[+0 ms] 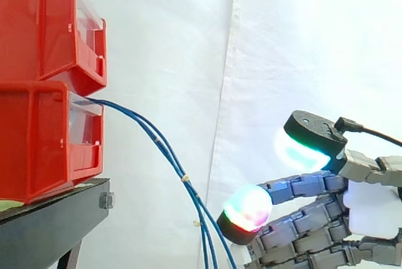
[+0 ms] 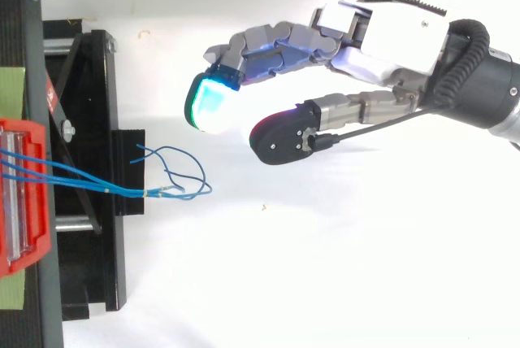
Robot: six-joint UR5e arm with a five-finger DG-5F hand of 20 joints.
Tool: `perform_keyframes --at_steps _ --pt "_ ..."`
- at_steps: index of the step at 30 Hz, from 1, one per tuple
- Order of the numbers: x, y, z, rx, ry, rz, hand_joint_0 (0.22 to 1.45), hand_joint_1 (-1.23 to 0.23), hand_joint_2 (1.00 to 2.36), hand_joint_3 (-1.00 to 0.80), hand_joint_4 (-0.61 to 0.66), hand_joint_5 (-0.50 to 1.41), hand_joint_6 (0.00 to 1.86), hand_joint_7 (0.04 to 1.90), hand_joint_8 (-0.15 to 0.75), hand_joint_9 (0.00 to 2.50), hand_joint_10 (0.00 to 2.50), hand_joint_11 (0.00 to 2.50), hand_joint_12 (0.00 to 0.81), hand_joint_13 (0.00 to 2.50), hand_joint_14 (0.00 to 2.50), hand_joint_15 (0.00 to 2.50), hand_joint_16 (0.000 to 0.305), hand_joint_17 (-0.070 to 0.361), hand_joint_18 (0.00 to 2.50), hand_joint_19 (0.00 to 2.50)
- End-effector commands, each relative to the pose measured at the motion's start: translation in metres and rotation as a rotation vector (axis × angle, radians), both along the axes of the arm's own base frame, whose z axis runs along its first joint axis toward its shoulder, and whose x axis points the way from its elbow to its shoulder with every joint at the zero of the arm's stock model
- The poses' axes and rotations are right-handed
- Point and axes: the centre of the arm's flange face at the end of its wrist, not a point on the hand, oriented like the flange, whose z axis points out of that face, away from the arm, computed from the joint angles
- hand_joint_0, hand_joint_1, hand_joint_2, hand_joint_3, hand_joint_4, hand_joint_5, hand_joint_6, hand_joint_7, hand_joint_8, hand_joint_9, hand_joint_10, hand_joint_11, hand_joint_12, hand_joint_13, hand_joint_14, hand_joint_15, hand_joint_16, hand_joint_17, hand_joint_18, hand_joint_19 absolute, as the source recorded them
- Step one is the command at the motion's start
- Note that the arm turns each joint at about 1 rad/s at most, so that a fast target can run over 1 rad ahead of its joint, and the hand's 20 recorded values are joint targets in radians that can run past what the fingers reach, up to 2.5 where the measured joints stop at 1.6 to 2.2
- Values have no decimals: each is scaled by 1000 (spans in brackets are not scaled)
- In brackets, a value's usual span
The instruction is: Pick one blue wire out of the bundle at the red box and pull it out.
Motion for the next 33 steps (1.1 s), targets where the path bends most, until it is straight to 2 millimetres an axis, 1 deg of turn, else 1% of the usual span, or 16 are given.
perform_keyframes --at_steps 1,3,5,6,7,8,12,13,14,17,18,23,25,28,33 --pt "3 3 3 -38 -13 -9 533 -578 1008 -397 425 -121 503 971 403 757 6 210 436 342 2 63 56 126 346 138" --pt "10 10 11 -63 -32 -20 534 -578 1007 -400 425 -121 503 965 405 757 8 215 436 341 0 65 56 126 346 139" --pt "17 16 5 -92 -32 -38 535 -577 1007 -402 429 -121 503 968 404 758 6 210 435 344 0 67 56 126 348 142" --pt "28 19 3 -91 -37 -43 534 -577 1008 -399 426 -121 503 968 405 758 6 210 435 344 0 64 56 126 347 146" --pt "35 21 -5 -77 -37 -35 534 -578 1008 -400 427 -120 503 968 405 758 6 210 435 345 0 60 56 126 348 146" --pt "43 24 -5 -62 -48 -29 533 -578 1008 -398 431 -120 503 968 405 757 6 216 435 345 0 63 56 127 348 146" --pt "59 36 -15 -44 -37 -2 534 -577 1008 -400 423 -121 503 967 406 759 8 214 434 348 0 67 56 126 357 143" --pt "59 36 -15 -44 -37 -2 534 -577 1008 -401 424 -121 503 970 405 760 5 205 434 353 0 69 56 126 357 148" --pt "63 42 -22 -44 -36 4 533 -576 1008 -401 420 -121 503 967 403 756 5 212 434 356 2 65 56 126 357 149" --pt "66 51 -20 -46 -45 12 533 -576 1008 -401 423 -123 503 969 404 760 6 210 433 360 2 66 56 126 364 152" --pt "66 58 -19 -50 -47 21 532 -576 1008 -399 419 -123 503 971 404 759 6 223 434 362 2 70 56 126 365 153" --pt "69 71 -18 -42 -69 36 533 -577 1007 -400 420 -125 503 969 406 763 7 223 436 369 0 71 56 126 375 164" --pt "69 73 -17 -40 -73 36 536 -584 1009 -388 415 -125 503 991 405 764 6 229 436 372 2 71 56 125 379 160" --pt "69 75 -16 -32 -73 39 545 -605 1011 -348 395 -123 503 1060 398 799 9 325 435 377 4 81 55 123 378 165" --pt "70 76 -16 -23 -84 33 551 -618 1012 -339 375 -124 503 1092 390 778 9 338 433 381 4 81 54 122 385 172"
